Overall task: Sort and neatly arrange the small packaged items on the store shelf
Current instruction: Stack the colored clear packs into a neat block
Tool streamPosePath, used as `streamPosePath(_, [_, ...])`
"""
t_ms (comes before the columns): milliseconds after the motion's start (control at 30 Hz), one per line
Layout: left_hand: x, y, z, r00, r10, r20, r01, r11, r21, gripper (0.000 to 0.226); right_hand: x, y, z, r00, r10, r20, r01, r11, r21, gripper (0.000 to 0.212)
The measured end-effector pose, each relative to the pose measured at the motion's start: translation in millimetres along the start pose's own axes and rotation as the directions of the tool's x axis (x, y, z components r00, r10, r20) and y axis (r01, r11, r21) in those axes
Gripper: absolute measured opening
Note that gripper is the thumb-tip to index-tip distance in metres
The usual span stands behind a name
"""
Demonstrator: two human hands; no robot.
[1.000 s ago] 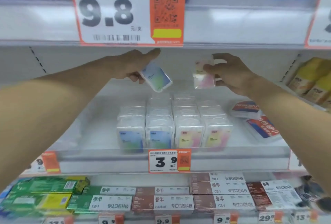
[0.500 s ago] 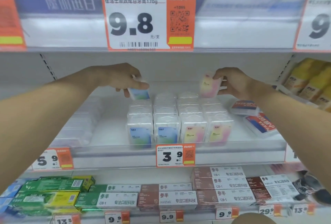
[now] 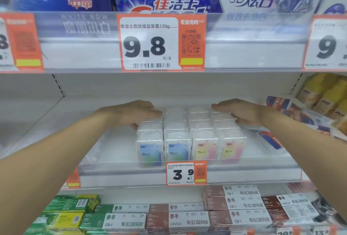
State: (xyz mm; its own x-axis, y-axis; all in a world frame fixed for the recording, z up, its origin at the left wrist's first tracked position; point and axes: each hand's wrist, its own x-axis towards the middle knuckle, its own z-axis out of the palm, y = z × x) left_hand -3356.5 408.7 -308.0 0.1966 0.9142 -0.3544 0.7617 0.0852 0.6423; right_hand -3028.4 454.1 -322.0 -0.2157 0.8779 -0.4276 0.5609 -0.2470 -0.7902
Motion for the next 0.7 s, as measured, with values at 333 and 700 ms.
streamPosePath(333, [1, -1, 24, 0.989, -0.037, -0.145, 0.008, 0.981, -0.192, 0.036, -14, -10, 16, 0.991, 0.017, -0.130, -0.035, 0.990, -0.135, 0.058])
streamPosePath(700, [-10, 13, 24, 0.957, 0.003, -0.292, 0.003, 1.000, 0.019, 0.055, -38, -14, 22, 0.966, 0.083, -0.246, -0.146, 0.957, -0.250, 0.084])
